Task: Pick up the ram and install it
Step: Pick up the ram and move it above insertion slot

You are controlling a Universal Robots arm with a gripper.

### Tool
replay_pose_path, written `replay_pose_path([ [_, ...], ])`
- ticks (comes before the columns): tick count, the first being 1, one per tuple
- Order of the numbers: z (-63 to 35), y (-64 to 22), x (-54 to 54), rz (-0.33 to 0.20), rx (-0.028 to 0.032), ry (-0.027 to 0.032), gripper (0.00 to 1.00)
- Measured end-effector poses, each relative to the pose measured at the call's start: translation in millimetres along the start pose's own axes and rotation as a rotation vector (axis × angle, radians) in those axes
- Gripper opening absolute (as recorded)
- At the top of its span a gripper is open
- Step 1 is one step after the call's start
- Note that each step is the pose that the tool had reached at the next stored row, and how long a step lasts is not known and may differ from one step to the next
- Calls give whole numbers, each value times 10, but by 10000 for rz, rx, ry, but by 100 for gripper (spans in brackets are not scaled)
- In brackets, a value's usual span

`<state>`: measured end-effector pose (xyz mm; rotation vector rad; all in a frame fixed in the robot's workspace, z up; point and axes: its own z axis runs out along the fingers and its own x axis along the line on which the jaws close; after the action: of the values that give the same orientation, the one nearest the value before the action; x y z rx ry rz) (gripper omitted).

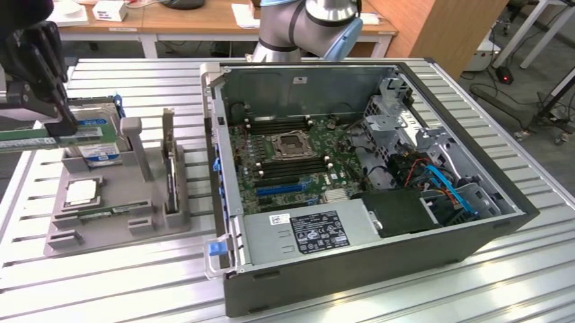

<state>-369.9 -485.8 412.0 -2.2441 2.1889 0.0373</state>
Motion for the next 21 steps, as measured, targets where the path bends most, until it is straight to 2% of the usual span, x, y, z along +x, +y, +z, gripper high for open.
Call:
replay_pose_path([
  [6, -109, -1, -2, 0, 1, 0, 11],
  [12, -116, -3, -2, -1, 0, 0, 11],
  [15, -117, -41, -1, -1, 1, -1, 11],
  [21, -118, -188, 2, 0, 0, 0, 11],
])
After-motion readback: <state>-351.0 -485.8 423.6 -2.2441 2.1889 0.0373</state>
